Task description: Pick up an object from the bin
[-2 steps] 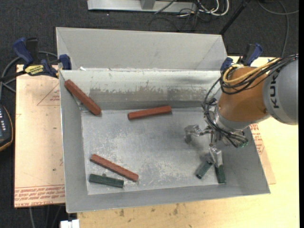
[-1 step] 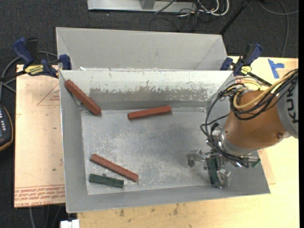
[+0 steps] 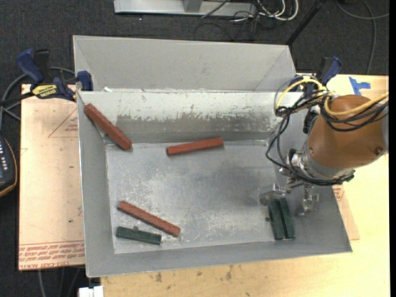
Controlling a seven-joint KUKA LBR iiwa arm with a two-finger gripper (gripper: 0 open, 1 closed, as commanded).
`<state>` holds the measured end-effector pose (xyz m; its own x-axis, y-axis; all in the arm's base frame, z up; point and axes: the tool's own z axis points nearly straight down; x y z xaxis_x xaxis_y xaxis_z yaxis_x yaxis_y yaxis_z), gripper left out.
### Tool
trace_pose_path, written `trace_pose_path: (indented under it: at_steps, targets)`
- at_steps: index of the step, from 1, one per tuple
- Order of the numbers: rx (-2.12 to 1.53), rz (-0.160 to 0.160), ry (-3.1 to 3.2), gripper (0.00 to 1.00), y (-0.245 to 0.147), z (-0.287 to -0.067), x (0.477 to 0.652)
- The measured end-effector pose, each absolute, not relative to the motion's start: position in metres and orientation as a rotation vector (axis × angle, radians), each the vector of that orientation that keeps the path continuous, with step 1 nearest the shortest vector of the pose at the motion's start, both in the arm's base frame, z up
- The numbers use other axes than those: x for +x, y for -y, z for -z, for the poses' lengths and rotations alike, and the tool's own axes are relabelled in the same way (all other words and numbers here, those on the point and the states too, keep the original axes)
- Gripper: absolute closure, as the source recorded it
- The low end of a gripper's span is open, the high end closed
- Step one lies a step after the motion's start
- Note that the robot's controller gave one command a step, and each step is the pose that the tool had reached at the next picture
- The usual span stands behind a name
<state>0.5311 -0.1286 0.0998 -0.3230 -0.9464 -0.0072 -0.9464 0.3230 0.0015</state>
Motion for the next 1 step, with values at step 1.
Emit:
trace_pose_path:
  at_steps: [1]
  targets:
    - [-2.008,-0.007,-2.409,0.00,0.1008,-0.0699,0.5181]
